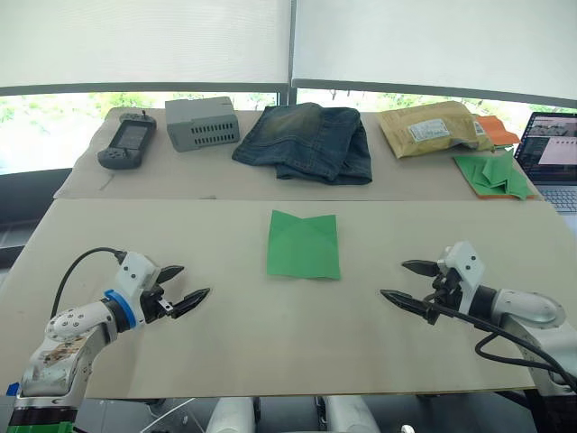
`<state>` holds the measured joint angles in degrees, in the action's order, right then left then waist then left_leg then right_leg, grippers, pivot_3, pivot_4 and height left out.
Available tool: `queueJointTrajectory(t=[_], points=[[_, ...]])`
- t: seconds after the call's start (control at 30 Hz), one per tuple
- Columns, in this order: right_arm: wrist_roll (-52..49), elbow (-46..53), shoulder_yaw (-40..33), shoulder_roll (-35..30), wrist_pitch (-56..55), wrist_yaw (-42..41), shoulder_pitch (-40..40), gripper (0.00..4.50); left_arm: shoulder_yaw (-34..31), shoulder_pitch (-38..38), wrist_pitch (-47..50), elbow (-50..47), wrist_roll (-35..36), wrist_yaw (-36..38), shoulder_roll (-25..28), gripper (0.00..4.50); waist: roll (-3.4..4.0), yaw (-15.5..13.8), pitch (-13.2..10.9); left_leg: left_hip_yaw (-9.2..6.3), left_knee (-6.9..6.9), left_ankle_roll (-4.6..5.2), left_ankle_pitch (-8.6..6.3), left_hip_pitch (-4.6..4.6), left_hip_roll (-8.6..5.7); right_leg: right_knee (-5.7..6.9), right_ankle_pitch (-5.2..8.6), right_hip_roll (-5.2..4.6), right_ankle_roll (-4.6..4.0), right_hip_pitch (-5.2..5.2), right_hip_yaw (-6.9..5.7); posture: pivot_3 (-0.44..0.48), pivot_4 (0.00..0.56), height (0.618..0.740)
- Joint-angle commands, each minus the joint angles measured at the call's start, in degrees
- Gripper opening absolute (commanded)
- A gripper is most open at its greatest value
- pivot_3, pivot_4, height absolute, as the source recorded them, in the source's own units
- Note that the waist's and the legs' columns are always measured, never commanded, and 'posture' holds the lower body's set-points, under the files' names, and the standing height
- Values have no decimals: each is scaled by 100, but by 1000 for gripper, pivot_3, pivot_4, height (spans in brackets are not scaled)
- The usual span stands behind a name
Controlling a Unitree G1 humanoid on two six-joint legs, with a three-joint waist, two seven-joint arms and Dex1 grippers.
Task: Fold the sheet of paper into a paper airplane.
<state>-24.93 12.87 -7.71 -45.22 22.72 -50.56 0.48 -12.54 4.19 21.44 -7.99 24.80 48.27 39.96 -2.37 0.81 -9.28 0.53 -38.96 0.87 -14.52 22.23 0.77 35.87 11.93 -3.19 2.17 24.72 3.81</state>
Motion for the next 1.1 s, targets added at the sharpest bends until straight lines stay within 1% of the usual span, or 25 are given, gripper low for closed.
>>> queueJointTrajectory(t=[0.03,0.13,0.2,0.3,0.37,0.4,0.47,0.53,0.6,0.67,0.7,0.77,0.83,0.97,1.1], points=[[-35,293,-185,-62,67,52,7,4500,-68,-203,122,-142,263,212,67,4492,0,-1,0,0,0,0,0,0,0,0,0,0,0,0,0,0,150,728],[-110,708,-293,-147,486,259,98,4500,20,-533,480,-251,563,485,157,4492,0,-22,0,-3,-1,0,0,3,-1,3,0,1,0,1,-1,0,150,728],[-211,1119,-242,-266,1133,472,34,4500,183,-732,665,-330,621,731,318,4492,0,-12,0,-2,-2,0,0,2,-1,5,0,1,0,0,-1,0,150,728],[-1098,1772,-216,-491,2354,403,-239,4500,565,-1132,965,-471,549,910,526,4492,1,-9,0,-1,-2,0,0,2,-3,4,0,0,0,1,0,0,150,728],[-1514,2002,-175,-512,2994,571,-602,4500,801,-1371,1151,-583,540,1039,644,4492,0,20,0,-3,-2,0,0,2,-1,3,0,2,0,0,0,0,150,728],[-1531,2057,-113,-498,3186,715,-751,4500,885,-1482,1255,-617,581,1107,676,4492,0,28,0,-3,-1,0,0,2,0,3,0,3,0,0,0,0,150,728],[-1133,2053,233,-546,3253,997,-1012,4500,1057,-1716,1440,-651,596,1201,720,4492,0,22,0,-6,0,0,0,3,0,2,1,7,-1,0,0,0,150,728],[-734,1839,546,-461,3266,1344,-1276,4500,1155,-1934,1610,-656,609,1216,698,4492,0,16,-1,-7,0,0,0,4,-2,2,2,9,-1,1,-1,0,150,728],[-638,1392,576,-55,3471,1795,-1651,4500,1193,-2126,1696,-613,566,1099,610,4492,-4,13,-2,-5,-1,0,0,9,-4,2,2,8,-1,9,0,0,150,728],[-498,954,614,294,3402,2018,-2019,4500,1166,-2244,1774,-591,576,982,512,4492,-4,21,-3,-3,-4,0,1,11,-4,2,-3,8,0,10,2,0,150,728],[-470,792,615,421,3401,2071,-2161,4500,1148,-2276,1772,-598,572,951,475,4492,-4,19,-3,-2,-4,1,1,11,-6,3,-4,7,-1,11,5,0,150,728],[-501,184,452,921,3554,2391,-2673,4500,1074,-2400,1859,-611,601,744,335,4492,-5,49,-3,-2,-2,1,1,11,-6,1,-4,9,-1,12,6,0,150,728],[-585,-382,324,1346,3604,2526,-3147,4500,1044,-2480,1959,-623,599,586,252,4492,-6,53,-4,-2,-2,1,1,18,-5,4,-19,9,-22,20,9,0,150,728],[-283,-1717,597,1788,3211,2366,-3906,4500,1064,-2480,1981,-652,475,372,199,4492,-6,99,-4,-4,-2,1,1,23,-5,7,-35,13,-46,28,9,0,150,728],[-185,-2703,578,2092,2862,2130,-4282,4500,1057,-2353,1999,-743,481,281,203,4492,-5,109,-4,-7,2,1,1,31,-6,5,-37,9,-49,31,5,0,150,728]])
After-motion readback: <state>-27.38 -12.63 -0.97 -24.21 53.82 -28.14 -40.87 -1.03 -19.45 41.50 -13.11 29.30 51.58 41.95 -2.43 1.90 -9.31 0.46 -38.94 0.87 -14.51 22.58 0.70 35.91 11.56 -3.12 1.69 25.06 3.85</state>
